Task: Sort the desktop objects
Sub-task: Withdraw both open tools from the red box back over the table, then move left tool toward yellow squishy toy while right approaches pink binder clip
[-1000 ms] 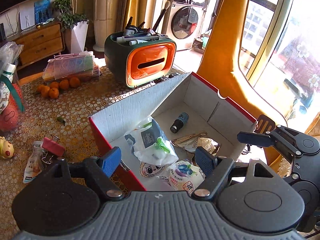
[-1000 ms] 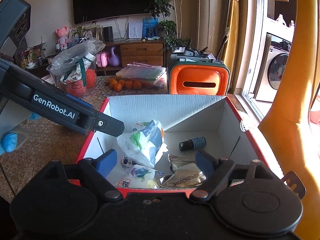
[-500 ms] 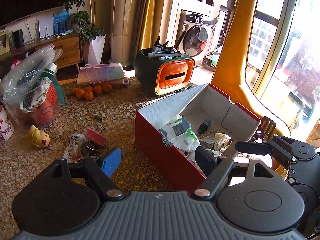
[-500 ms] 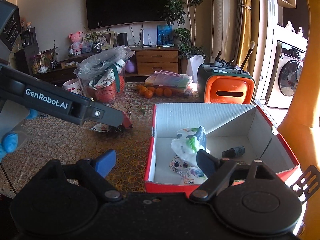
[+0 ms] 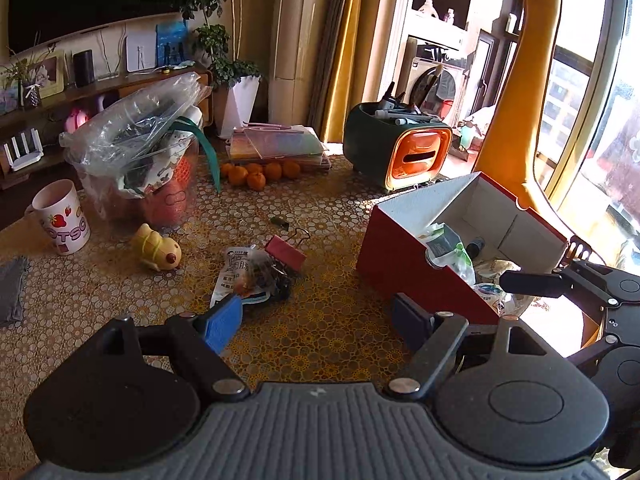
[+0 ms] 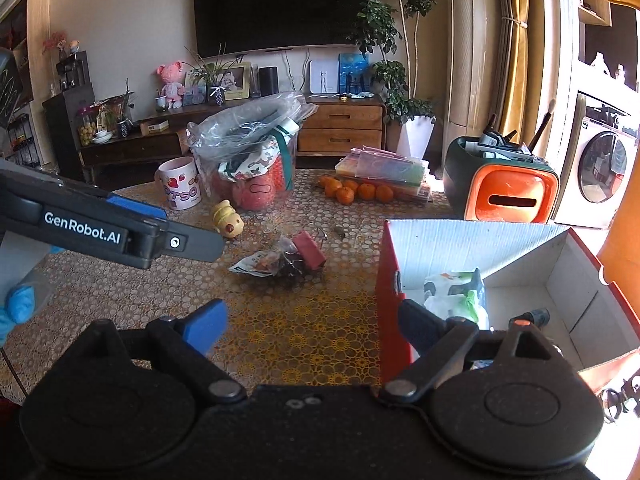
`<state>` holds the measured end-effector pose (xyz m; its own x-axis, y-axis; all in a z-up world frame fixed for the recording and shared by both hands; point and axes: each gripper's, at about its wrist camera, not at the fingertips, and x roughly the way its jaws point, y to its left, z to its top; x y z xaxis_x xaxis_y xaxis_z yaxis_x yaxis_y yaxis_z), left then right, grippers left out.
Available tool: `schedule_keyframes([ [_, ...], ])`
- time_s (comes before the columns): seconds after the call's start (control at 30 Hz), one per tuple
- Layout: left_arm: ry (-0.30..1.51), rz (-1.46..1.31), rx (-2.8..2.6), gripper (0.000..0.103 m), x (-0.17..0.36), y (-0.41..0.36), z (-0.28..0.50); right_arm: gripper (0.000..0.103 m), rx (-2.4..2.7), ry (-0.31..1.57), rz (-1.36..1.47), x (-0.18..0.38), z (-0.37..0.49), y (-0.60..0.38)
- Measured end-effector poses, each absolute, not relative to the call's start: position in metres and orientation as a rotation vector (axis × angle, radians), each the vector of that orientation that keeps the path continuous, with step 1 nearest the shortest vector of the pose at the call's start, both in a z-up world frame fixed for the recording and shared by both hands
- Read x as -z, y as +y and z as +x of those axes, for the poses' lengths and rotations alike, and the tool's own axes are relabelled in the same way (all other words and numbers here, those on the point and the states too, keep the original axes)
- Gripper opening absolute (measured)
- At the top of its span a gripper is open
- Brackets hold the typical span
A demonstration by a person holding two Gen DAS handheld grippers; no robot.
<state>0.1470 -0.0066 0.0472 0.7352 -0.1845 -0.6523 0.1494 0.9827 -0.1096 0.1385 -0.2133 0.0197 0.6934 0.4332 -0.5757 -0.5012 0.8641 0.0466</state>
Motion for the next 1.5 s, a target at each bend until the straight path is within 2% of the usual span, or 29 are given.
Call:
schedule_keyframes([
  [0.13,0.725,-0.064,0.153,0.081,-0.04,0.016,0.146,0.095,-0.539,0.603,-0.149,-0.017,0.137,-0.193],
  [0.37,0.718,-0.062,0.12,0.089,-0.026,0.047,0.151,0.096,-0.547,0.609,-0.154,-0.009,0.15,-0.171],
  [0.5,0.721,-0.067,0.09,0.102,-0.014,0.061,0.16,0.096,-0.537,0.619,-0.153,-0.001,0.161,-0.161],
  [1.03,0.739,-0.142,-0.054,0.103,0.027,0.111,0.22,0.095,-0.524,0.626,-0.167,0.022,0.226,-0.129],
  [1.1,0.745,-0.132,-0.061,0.103,0.031,0.112,0.23,0.092,-0.517,0.628,-0.17,0.024,0.237,-0.126],
  [1.5,0.752,-0.018,-0.086,0.103,0.052,0.116,0.289,0.087,-0.481,0.663,-0.211,0.052,0.293,-0.111],
])
